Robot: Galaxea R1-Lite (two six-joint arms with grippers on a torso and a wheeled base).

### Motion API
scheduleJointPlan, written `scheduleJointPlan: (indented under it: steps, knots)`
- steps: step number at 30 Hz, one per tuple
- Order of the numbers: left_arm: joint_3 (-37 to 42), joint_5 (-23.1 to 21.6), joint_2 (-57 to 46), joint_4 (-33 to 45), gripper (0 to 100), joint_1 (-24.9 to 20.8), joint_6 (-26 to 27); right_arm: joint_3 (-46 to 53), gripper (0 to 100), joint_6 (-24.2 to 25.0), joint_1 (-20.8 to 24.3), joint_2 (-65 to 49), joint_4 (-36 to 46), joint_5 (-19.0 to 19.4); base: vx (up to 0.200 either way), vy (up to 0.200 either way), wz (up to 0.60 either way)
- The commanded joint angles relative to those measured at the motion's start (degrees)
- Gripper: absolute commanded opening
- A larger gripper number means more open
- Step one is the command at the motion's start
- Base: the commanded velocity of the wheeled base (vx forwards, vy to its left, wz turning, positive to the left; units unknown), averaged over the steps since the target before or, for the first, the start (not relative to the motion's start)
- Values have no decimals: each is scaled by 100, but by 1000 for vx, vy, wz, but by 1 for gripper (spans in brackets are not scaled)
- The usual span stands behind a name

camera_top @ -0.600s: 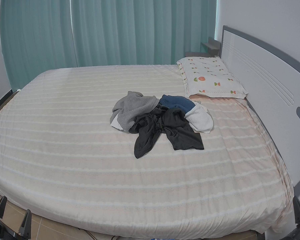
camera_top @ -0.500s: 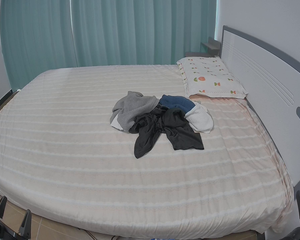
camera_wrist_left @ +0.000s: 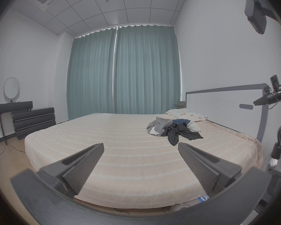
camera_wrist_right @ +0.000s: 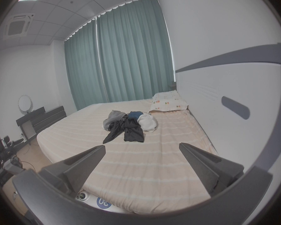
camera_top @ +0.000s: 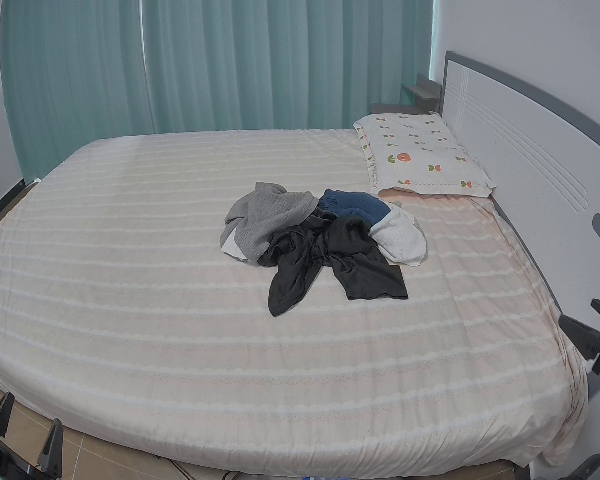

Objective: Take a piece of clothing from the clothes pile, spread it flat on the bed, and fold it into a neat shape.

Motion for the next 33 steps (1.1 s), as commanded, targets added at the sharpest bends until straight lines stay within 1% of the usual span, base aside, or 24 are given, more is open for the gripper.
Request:
scheduleJointPlan:
  steps: [1,3,4,6,7,8,9,13,17,20,24,26,33]
  knots:
    - [92,5,-68,-1,100,2,-17,-1952,100,684,703,5985,-2129,-346,0,0,0]
    - [92,5,-68,-1,100,2,-8,-2628,100,886,739,6688,-2120,-539,0,0,0]
    - [92,5,-68,-1,100,2,-8,-2672,100,895,739,6741,-2120,-548,0,0,0]
    - [92,5,-68,-1,100,2,-17,-3454,100,1115,739,7479,-2085,-820,0,0,0]
    - [92,13,-68,-1,100,2,-17,-3578,100,1141,739,7593,-2085,-856,0,0,0]
    - [92,13,-68,-1,100,2,-17,-3991,100,1238,739,7980,-2076,-961,0,0,0]
    - [92,13,-68,-1,100,2,-17,-4166,100,1273,739,8138,-2067,-996,0,0,0]
    - [92,5,-68,-1,100,2,-17,-4931,100,1467,747,8806,-1935,-1040,0,0,0]
    - [92,13,-68,-1,100,2,-17,-5748,100,1721,914,9430,-1593,-1058,0,0,0]
    - [92,13,-68,-1,100,2,-26,-6381,100,1748,967,9914,-1338,-1066,0,0,0]
    - [92,5,-68,-1,100,2,-96,-6935,100,1774,993,10283,-1100,-1198,0,0,0]
    - [92,5,-68,-1,100,2,-96,-7243,100,1862,1064,10520,-1048,-1260,0,0,0]
    - [92,5,-68,-1,100,2,-96,-7884,100,2161,1125,10907,-652,-1269,0,0,0]
